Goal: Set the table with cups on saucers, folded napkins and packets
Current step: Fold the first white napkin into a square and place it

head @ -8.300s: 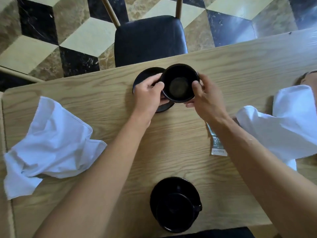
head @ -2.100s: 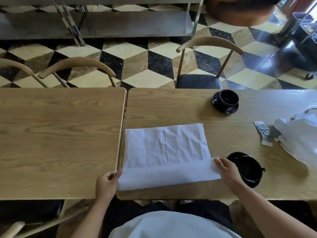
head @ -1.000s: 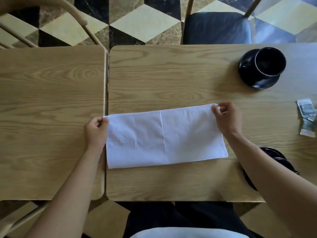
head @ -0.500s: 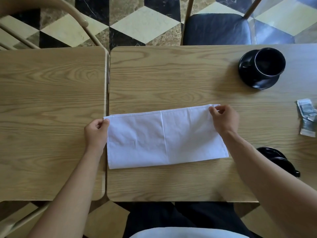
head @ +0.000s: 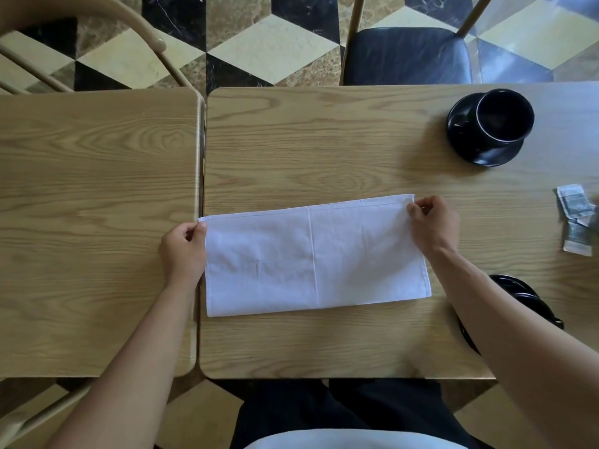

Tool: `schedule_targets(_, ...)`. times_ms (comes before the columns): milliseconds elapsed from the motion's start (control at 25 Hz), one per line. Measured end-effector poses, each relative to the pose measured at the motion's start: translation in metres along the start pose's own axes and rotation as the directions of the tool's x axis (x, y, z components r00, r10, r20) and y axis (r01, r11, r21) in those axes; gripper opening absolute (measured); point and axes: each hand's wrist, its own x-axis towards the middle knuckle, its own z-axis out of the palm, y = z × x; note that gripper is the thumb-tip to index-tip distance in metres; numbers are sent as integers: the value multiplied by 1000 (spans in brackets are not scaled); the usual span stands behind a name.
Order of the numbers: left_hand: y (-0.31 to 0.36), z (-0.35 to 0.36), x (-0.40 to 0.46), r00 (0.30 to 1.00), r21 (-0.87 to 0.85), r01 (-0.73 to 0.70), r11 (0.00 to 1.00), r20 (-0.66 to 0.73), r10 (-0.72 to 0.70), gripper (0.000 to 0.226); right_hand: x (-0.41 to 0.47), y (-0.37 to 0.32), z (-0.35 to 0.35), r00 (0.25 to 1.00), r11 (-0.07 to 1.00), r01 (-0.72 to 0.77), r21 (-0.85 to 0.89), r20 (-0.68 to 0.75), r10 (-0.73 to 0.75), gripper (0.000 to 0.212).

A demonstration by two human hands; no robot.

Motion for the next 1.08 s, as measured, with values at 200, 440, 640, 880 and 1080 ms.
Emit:
schedule_targets(200,6,6,-1,999,68,-18,998,-47,21,21,2,2,3,999,999,41,-11,-28,-41,14)
schedule_targets(440,7,10,-7,998,127,-62,990,-20,65,13,6,1,5,1000,998,21,-63,-21,-23,14)
schedule_targets(640,7,9,-9,997,112,-70,991,-16,72,9,10,0,7,999,996,6,-84,-31,-8,23)
schedule_targets(880,7,12,-8,993,127,-119,985,10,119,22,13,0,8,989,981,107,-160,-80,-121,25)
schedule_targets(1080,11,7,-1,961,244,-275,930,75,264,24,13,-1,5,962,955,246,-168,-77,-261,23)
